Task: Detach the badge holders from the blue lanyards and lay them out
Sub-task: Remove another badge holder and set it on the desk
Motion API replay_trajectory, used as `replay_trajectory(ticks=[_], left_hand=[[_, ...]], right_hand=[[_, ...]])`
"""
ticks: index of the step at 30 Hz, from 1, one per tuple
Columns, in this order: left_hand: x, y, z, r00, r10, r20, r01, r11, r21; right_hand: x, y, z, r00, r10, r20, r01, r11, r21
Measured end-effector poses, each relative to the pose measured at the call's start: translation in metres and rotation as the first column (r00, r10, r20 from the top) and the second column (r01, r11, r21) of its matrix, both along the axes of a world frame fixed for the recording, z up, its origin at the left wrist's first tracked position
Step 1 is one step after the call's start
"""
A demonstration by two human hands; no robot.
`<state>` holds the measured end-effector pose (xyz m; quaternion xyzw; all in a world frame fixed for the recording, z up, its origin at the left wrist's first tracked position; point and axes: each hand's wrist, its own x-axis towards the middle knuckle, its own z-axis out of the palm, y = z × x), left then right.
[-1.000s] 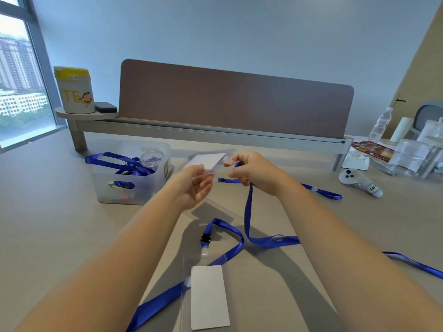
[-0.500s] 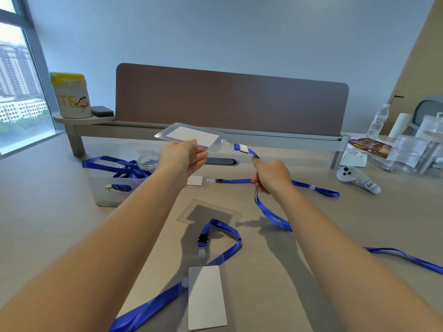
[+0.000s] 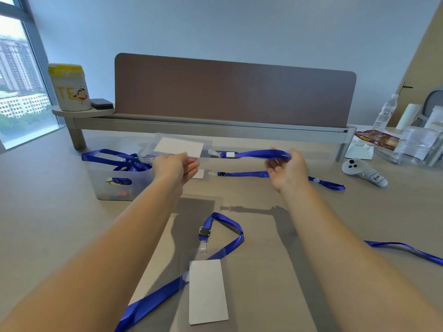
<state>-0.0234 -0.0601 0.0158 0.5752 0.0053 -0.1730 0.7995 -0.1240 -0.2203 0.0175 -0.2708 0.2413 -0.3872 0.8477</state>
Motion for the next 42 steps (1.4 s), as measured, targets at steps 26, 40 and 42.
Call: replay_trajectory(ticks=[26,40,42], left_hand=[[0.056,-0.046,-0.089,0.950,0.062,-0.305,-0.003,0.981,0.191],[0.041,-0.010,-0.069,0.982,-0.143,-0.123,0.187,0.842,0.505],[0.031,0.001,-0.069,0.967,-0.252,0.029,0.159,0.690,0.706]], right_hand=[[0.002,-0.144,-0.080,0.810,-0.244,-0.534,0.243,0.967,-0.074],[-0.005,-0.093,-0.060,0.698,-0.135,-0.703,-0.123,0.945,-0.303],[-0.003,-0.072,-0.054,0.633,-0.108,-0.766,-0.323,0.863,-0.389]])
